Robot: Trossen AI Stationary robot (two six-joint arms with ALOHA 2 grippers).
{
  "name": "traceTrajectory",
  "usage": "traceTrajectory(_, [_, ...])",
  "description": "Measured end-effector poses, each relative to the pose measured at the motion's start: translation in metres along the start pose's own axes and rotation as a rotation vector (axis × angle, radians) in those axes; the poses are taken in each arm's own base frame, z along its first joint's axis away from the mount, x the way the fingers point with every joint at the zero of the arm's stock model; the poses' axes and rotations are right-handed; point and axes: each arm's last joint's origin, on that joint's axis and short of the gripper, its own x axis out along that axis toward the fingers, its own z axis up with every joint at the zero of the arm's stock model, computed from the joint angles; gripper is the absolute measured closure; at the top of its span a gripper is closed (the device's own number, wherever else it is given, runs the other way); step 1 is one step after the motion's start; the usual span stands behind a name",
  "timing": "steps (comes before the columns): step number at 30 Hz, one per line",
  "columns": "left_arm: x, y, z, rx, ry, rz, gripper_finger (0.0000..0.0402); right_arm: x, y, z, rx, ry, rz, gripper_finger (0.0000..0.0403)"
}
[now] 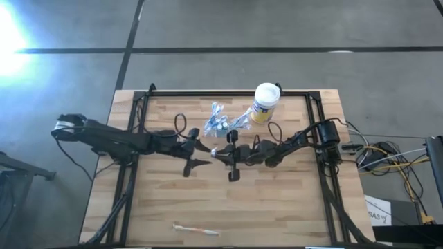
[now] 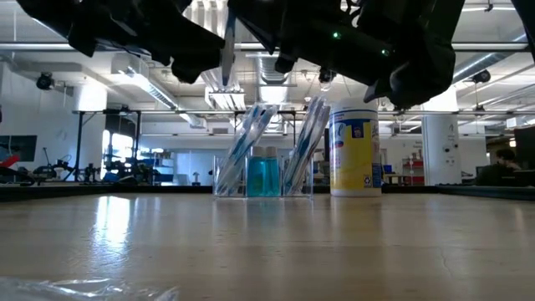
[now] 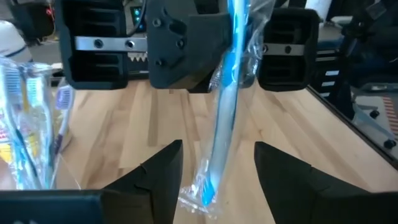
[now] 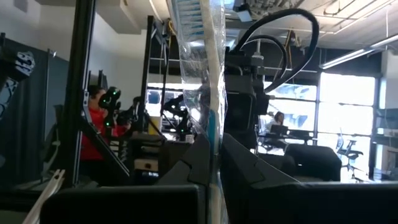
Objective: Pick & Place toothbrushing station
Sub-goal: Put the blue toothbrush into the right section of the transparent organizer
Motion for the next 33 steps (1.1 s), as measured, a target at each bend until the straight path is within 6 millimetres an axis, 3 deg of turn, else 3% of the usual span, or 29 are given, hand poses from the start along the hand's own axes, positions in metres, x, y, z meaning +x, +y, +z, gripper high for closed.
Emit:
traceTrajectory(8, [0.010, 0.001, 0.005, 0.021, 0.006, -0.002, 0.0224, 0.000, 0.000, 0.000, 0.000, 0.001, 0.000, 0.0390])
traceTrajectory(11, [0.010, 0.001, 0.004, 0.026, 0.011, -0.002, 0.0270, 0.000, 0.000, 0.000, 0.000, 0.001, 0.001, 0.0390])
traceTrajectory(15, [0.010, 0.001, 0.002, 0.044, 0.016, -0.002, 0.0370, 0.000, 0.000, 0.000, 0.001, 0.003, -0.004, 0.0390])
traceTrajectory(16, [0.010, 0.001, 0.002, 0.048, 0.017, 0.000, 0.0376, 0.000, 0.000, -0.001, 0.001, 0.004, -0.004, 0.0390])
traceTrajectory(23, [0.010, 0.001, -0.002, 0.048, 0.056, 0.027, 0.0376, -0.001, 0.000, -0.001, 0.050, 0.021, -0.005, 0.0377])
traceTrajectory(33, [0.009, 0.003, -0.009, 0.050, 0.139, 0.085, 0.0376, 0.005, -0.001, 0.021, 0.129, 0.142, -0.016, 0.0280])
